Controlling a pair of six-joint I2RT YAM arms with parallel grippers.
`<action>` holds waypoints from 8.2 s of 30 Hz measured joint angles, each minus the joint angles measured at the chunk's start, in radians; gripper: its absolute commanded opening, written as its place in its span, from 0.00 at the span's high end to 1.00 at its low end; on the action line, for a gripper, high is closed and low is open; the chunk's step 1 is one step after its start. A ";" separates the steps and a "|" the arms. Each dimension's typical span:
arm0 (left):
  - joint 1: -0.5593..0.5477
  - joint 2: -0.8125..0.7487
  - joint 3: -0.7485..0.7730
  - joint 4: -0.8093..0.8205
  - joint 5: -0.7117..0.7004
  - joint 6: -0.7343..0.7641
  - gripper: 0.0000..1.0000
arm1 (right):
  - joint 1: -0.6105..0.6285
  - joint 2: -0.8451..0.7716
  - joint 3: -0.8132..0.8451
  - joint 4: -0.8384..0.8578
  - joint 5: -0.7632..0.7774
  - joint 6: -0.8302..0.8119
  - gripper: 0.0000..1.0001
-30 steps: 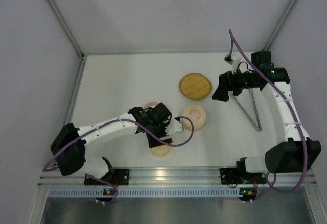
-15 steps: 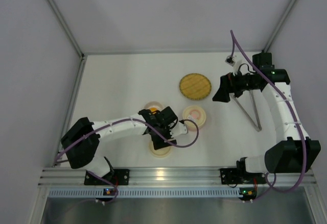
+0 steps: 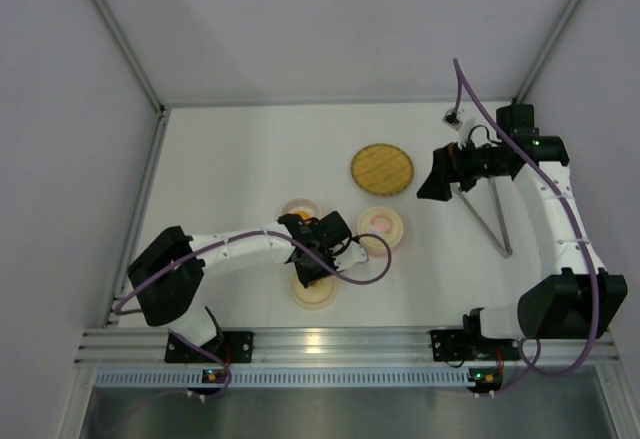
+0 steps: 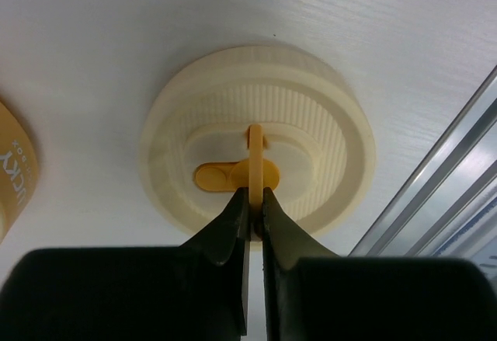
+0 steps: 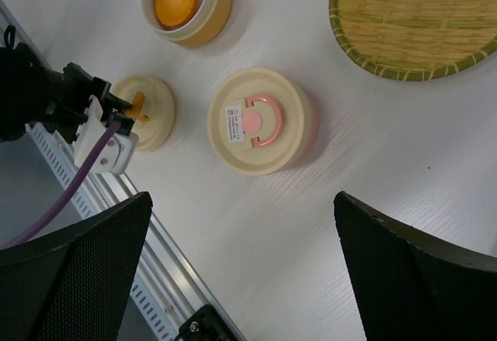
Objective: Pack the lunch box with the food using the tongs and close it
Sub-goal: Pick up the box lid from the center of the board, then screw the box lid onto the packing box.
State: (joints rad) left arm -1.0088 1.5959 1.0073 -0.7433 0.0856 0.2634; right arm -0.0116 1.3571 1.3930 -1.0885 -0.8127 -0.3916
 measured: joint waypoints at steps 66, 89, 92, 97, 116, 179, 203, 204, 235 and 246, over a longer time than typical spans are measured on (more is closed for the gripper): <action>0.451 0.237 0.523 -0.205 -0.127 -0.554 1.00 | -0.013 0.000 -0.128 0.015 -0.028 0.011 0.01; 0.430 0.241 0.515 -0.204 -0.128 -0.553 1.00 | -0.013 0.000 -0.158 0.055 -0.028 0.029 0.01; 0.433 0.242 0.515 -0.204 -0.127 -0.553 1.00 | -0.013 0.000 -0.158 0.055 -0.028 0.029 0.01; 0.455 0.246 0.515 -0.204 -0.111 -0.550 1.00 | -0.013 0.000 -0.158 0.055 -0.029 0.029 0.01; 0.458 0.248 0.497 -0.190 -0.092 -0.519 1.00 | -0.013 0.000 -0.170 0.056 -0.044 0.030 0.01; 0.315 0.247 0.543 -0.227 -0.306 -0.484 1.00 | -0.013 0.006 -0.224 0.077 -0.055 0.037 0.01; 0.315 0.251 0.545 -0.241 -0.315 -0.473 1.00 | -0.014 0.006 -0.229 0.077 -0.057 0.037 0.01; 0.315 0.252 0.545 -0.240 -0.314 -0.472 1.00 | -0.014 0.006 -0.229 0.077 -0.057 0.037 0.01; 0.343 0.283 0.526 -0.193 -0.256 -0.453 1.00 | -0.014 0.007 -0.241 0.077 -0.058 0.027 0.01; 0.400 0.210 0.421 -0.082 -0.055 -0.283 1.00 | -0.014 0.007 -0.241 0.074 -0.065 0.016 0.01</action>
State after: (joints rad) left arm -0.6086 1.8061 1.4281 -0.8253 0.0311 -0.0200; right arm -0.0254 1.3643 1.1515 -1.0142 -0.8776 -0.3759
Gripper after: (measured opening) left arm 0.103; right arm 0.993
